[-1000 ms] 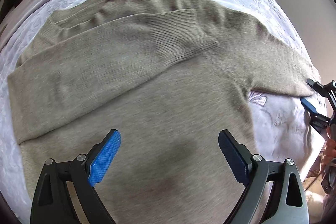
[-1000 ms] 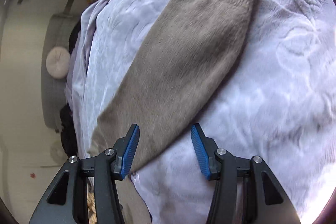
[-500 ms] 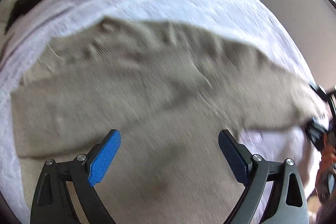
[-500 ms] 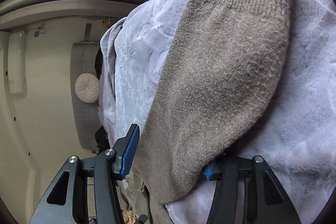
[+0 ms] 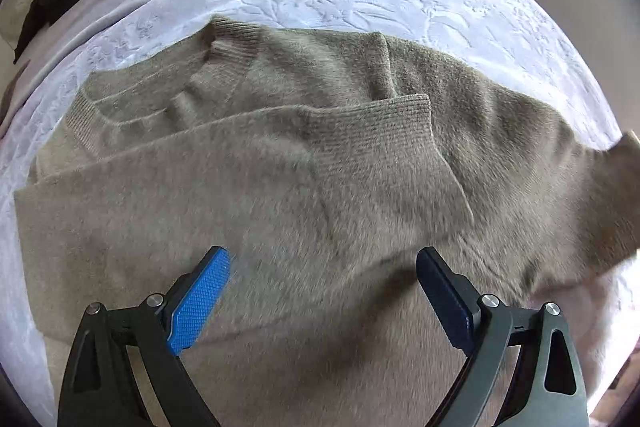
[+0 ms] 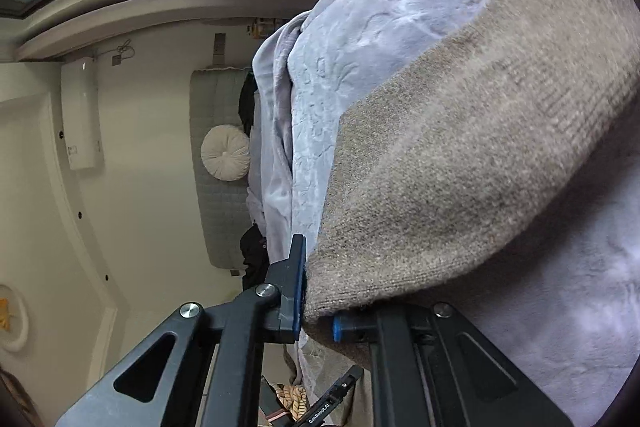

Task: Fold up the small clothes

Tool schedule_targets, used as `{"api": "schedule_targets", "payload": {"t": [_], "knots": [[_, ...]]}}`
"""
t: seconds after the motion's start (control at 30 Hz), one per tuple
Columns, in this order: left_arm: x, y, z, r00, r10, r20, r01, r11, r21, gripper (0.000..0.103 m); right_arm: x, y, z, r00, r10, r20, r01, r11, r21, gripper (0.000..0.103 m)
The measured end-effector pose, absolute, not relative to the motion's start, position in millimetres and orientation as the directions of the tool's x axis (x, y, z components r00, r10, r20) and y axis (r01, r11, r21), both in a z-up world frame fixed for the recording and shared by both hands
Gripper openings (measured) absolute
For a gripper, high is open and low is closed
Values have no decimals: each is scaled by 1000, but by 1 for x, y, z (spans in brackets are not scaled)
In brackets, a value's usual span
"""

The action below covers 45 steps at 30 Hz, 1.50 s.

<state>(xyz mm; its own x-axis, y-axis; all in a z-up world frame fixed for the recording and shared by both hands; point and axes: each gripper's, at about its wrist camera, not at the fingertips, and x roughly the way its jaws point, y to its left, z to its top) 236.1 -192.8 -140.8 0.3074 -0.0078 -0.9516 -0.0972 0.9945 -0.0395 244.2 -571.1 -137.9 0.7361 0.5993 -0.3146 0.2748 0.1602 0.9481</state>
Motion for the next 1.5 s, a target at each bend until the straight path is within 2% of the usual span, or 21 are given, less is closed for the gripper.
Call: {"api": "schedule_targets", "payload": {"t": [0.23, 0.4, 0.5, 0.57, 0.7, 0.8, 0.87, 0.93, 1.0, 1.07, 1.2, 1.23, 1.27, 1.3, 1.33, 1.4, 1.5], "knots": [[207, -149, -119, 347, -19, -937, -133, 989, -70, 95, 280, -500, -87, 657, 708, -259, 115, 245, 963, 11], [189, -85, -106, 378, 11, -926, -197, 978, -69, 95, 297, -406, -52, 513, 806, -297, -64, 381, 923, 11], [169, -42, -105, 380, 31, -925, -244, 967, -68, 95, 308, -334, -40, 396, 841, -370, -188, 468, 863, 12], [152, -19, -105, 376, 49, -925, -276, 959, -62, 95, 309, -278, -44, 304, 834, -460, -272, 539, 797, 12], [135, 22, -118, 347, 69, -935, -344, 937, -59, 95, 291, -187, -84, 145, 721, -677, -409, 667, 623, 12], [123, 44, -131, 317, 73, -946, -381, 923, -57, 95, 274, -143, -133, 55, 570, -820, -463, 742, 485, 17], [121, 55, -144, 286, 66, -956, -401, 914, -56, 95, 267, -137, -160, 16, 502, -865, -452, 775, 442, 28], [114, 65, -151, 284, 59, -957, -417, 906, -68, 95, 267, -142, -164, 5, 553, -833, -400, 765, 505, 52], [110, 70, -151, 296, 48, -954, -417, 905, -83, 95, 273, -151, -161, 5, 587, -810, -343, 762, 550, 63], [108, 74, -151, 300, 42, -953, -416, 905, -91, 95, 277, -168, -158, 41, 599, -800, -285, 774, 565, 64], [98, 85, -144, 324, 25, -946, -419, 900, -119, 95, 273, -215, -149, 167, 653, -739, -55, 754, 654, 64], [96, 88, -142, 329, 26, -944, -420, 899, -122, 95, 277, -228, -152, 198, 666, -719, 21, 731, 682, 62], [96, 91, -139, 332, 26, -943, -422, 898, -124, 95, 277, -238, -155, 219, 679, -701, 91, 701, 707, 57], [94, 95, -137, 336, 25, -942, -425, 896, -128, 95, 285, -241, -163, 233, 688, -688, 147, 674, 724, 26], [92, 100, -134, 339, 26, -941, -430, 893, -130, 95, 288, -243, -167, 237, 697, -677, 183, 652, 736, 7], [87, 105, -131, 347, 27, -938, -437, 889, -136, 95, 291, -229, -157, 247, 692, -678, 120, 673, 730, 7], [78, 113, -125, 361, 31, -932, -442, 886, -141, 95, 284, -185, -125, 220, 693, -687, -128, 718, 684, 7]]}}
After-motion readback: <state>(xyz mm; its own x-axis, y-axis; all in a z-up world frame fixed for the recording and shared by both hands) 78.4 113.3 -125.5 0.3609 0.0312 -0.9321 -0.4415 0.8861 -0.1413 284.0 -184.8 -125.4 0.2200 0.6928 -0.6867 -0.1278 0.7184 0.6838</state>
